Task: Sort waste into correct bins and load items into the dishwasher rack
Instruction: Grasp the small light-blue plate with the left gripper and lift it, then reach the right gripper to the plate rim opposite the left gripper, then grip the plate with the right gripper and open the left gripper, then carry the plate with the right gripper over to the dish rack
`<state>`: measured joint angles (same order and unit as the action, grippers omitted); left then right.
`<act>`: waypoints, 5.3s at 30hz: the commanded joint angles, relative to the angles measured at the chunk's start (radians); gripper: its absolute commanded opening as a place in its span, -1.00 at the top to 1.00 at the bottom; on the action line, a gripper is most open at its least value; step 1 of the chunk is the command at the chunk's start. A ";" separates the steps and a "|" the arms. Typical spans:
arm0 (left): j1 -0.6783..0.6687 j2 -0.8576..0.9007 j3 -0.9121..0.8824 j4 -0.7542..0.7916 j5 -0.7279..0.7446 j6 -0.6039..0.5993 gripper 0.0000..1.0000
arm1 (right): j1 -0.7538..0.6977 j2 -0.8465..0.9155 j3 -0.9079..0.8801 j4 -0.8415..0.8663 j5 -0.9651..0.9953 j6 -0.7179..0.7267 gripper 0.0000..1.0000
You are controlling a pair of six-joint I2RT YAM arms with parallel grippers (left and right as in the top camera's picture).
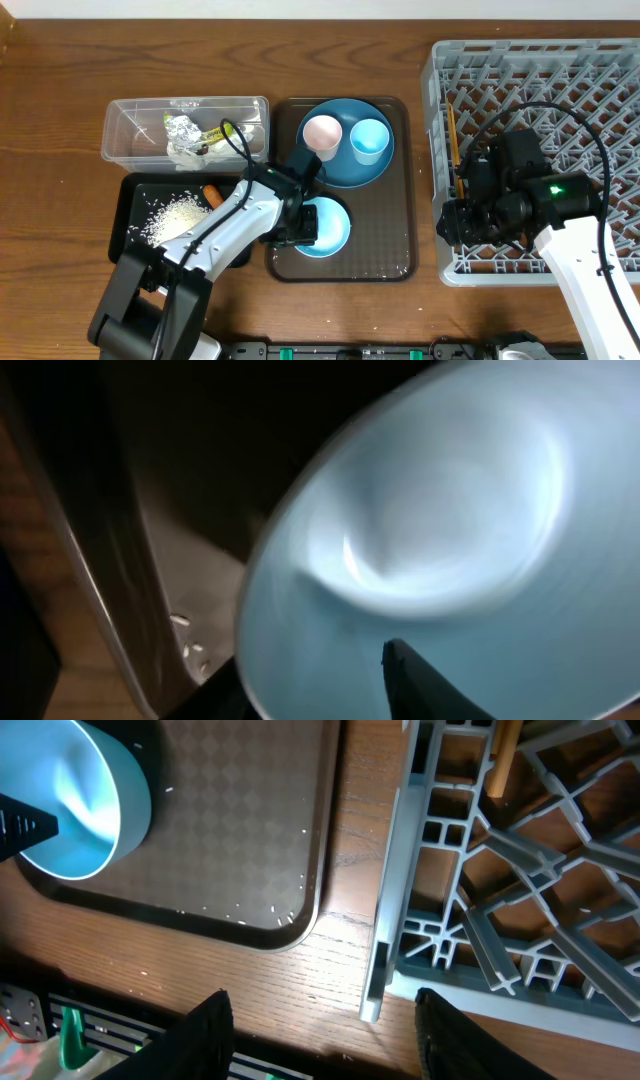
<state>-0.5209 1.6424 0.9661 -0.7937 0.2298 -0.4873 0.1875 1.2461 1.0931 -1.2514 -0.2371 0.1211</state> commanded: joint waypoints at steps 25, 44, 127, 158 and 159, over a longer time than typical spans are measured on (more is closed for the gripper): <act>0.001 -0.088 0.000 0.032 -0.132 -0.061 0.88 | 0.014 -0.003 0.003 0.005 0.001 -0.006 -0.98; -0.016 -0.364 0.001 -0.104 0.073 -0.109 0.88 | 0.113 -0.003 0.003 0.154 -0.406 -0.096 0.38; -0.047 -0.364 0.002 -0.132 0.157 -0.109 0.74 | 0.610 0.146 0.003 0.317 0.181 0.327 0.98; 0.379 -0.596 0.235 -0.130 -0.306 -0.037 -0.78 | 0.381 0.146 0.003 0.720 1.336 -0.027 0.98; 0.378 -0.595 0.235 -0.130 -0.306 -0.037 -0.81 | 0.373 0.146 0.003 0.792 1.406 -0.092 0.98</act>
<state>-0.1490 1.0500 1.1873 -0.9192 0.0059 -0.5278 0.5755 1.3922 1.0904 -0.5335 0.7868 0.2031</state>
